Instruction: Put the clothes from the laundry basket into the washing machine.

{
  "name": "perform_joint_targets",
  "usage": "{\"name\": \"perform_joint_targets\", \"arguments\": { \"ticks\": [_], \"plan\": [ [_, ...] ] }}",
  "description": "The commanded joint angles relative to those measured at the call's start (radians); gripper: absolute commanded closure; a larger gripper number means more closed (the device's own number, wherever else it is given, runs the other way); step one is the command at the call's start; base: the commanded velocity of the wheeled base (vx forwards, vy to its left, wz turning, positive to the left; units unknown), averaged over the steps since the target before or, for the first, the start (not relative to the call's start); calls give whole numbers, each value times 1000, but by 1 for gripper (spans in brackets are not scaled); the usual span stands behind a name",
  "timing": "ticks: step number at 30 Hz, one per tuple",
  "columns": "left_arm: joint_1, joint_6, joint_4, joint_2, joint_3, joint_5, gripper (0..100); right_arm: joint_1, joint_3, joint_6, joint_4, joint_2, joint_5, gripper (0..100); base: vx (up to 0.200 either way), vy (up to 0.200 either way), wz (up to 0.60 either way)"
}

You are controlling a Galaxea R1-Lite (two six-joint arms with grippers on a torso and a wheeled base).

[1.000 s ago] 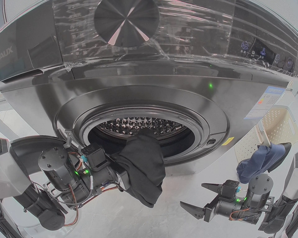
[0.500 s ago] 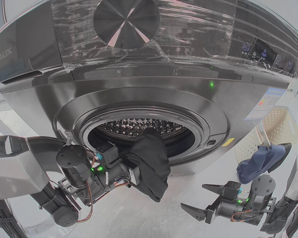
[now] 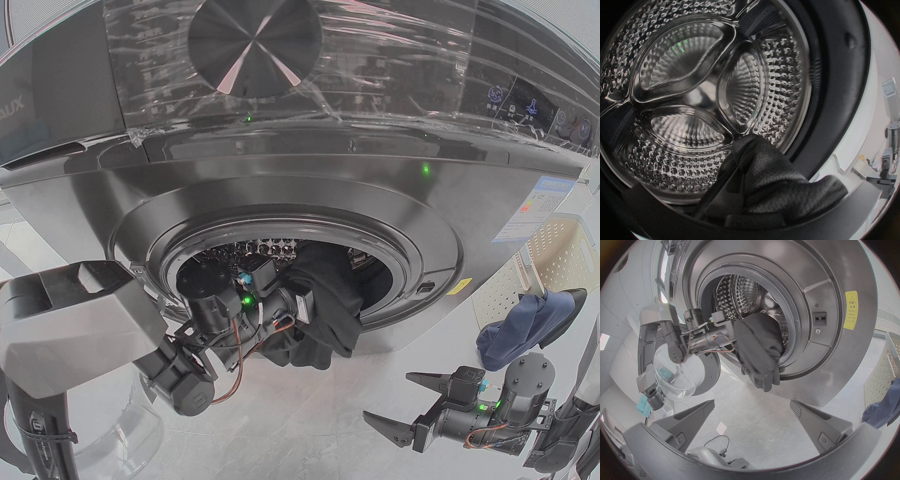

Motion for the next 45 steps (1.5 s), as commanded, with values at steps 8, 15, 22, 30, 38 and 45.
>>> {"name": "perform_joint_targets", "arguments": {
  "ticks": [8, 15, 22, 30, 38, 45],
  "plan": [
    [83, -10, 146, 196, -385, 79, 100, 3, 0, 0, -1, 2, 0, 0, 0, 0, 0],
    [97, -10, 230, 237, -568, 122, 100, 3, 0, 0, -1, 4, 0, 0, 0, 0, 0],
    [111, -10, 251, 314, -769, 205, 100, 3, 0, 0, -1, 2, 0, 0, 0, 0, 0],
    [108, -22, 259, 299, -743, 220, 100, 2, 0, 0, -1, 8, 0, 0, 0, 0, 0],
    [80, -51, 276, 219, -611, 216, 0, 2, 2, 1, -1, 8, 0, 0, 0, 0, 0],
    [40, -96, 393, 93, -359, 122, 0, 2, 2, 0, -1, 4, 2, 0, 0, 0, 0]
  ]
}}
